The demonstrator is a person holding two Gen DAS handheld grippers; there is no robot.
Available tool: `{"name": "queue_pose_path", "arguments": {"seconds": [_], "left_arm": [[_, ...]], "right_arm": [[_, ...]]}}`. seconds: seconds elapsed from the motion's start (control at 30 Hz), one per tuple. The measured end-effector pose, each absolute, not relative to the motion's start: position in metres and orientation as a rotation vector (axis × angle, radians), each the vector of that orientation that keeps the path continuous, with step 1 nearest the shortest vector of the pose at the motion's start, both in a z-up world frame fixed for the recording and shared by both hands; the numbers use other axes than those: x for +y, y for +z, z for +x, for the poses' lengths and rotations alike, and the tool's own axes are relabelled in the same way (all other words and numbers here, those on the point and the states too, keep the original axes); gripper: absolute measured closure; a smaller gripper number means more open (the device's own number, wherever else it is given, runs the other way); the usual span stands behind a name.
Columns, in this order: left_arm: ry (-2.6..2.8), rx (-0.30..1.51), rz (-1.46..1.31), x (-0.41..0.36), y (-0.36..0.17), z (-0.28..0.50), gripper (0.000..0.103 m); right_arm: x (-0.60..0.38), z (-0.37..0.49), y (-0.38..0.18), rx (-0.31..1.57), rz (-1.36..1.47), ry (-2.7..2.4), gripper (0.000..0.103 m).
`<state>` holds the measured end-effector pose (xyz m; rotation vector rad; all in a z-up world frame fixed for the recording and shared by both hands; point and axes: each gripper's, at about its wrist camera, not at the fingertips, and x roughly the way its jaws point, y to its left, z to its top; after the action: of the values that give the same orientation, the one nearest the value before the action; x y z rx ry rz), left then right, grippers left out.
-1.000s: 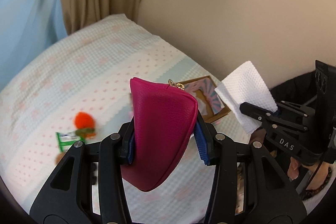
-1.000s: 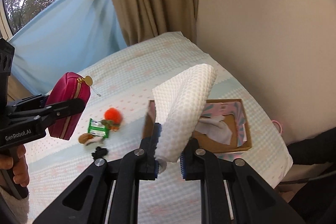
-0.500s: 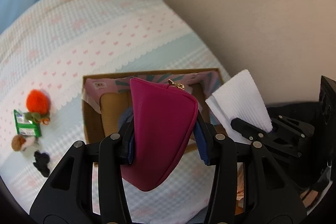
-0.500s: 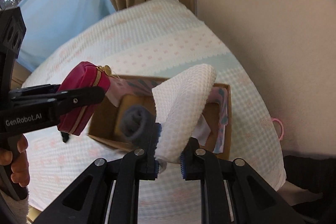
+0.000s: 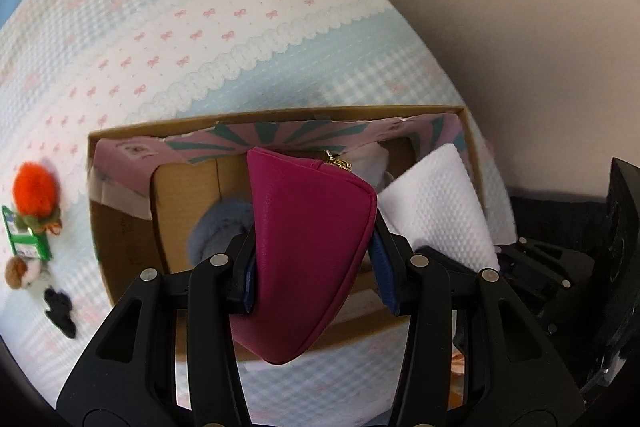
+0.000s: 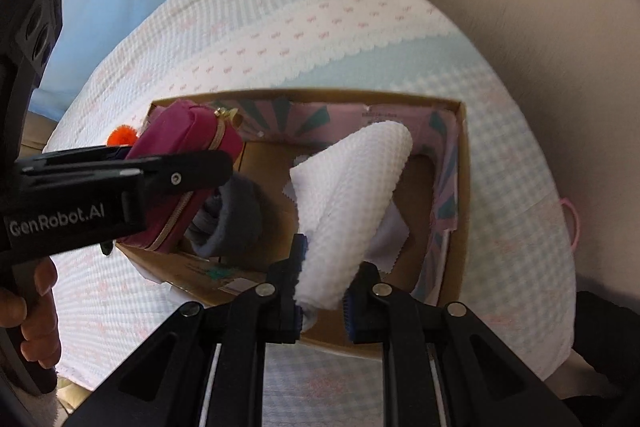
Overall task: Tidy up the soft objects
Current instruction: 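Carry pouch and towel into the pink box and release both, then withdraw both tools from the box toward the remaining items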
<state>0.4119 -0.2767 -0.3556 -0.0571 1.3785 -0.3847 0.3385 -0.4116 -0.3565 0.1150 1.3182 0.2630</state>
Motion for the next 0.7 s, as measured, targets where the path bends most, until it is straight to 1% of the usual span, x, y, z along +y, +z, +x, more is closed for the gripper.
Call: {"name": "queue_pose_path", "arguments": {"seconds": [0.07,0.1,0.13,0.17,0.2,0.23,0.27,0.3,0.7], "left_arm": [[-0.370,1.373,-0.033,-0.278,-0.359,0.416,0.054],[-0.377,1.372,-0.037,-0.278,-0.360,0.418,0.038],[-0.384,1.376,-0.050,-0.278,-0.361,0.421,0.010],[-0.378,1.376,-0.051,-0.278,-0.361,0.422,0.000],[-0.368,1.364,-0.050,-0.276,-0.359,0.423,0.001],[-0.366,1.361,-0.051,-0.276,-0.358,0.423,0.001],[-0.357,1.362,-0.049,-0.274,-0.357,0.423,0.001],[-0.349,1.360,-0.046,-0.272,-0.355,0.423,0.001],[-0.327,1.313,-0.037,-0.257,-0.330,0.401,0.000]], "right_arm": [[-0.412,0.341,-0.363,1.328,0.118,0.272,0.089],[-0.412,0.341,-0.366,1.335,0.120,0.274,0.089],[-0.411,0.342,-0.369,1.344,0.120,0.275,0.089],[-0.410,0.342,-0.373,1.355,0.117,0.278,0.083],[-0.410,0.344,-0.375,1.363,0.112,0.278,0.063],[-0.409,0.345,-0.378,1.372,0.106,0.281,0.046],[-0.408,0.344,-0.381,1.381,0.108,0.298,0.008],[-0.408,0.343,-0.380,1.383,0.116,0.315,0.000],[-0.409,0.328,-0.363,1.330,0.109,0.300,0.000]]}}
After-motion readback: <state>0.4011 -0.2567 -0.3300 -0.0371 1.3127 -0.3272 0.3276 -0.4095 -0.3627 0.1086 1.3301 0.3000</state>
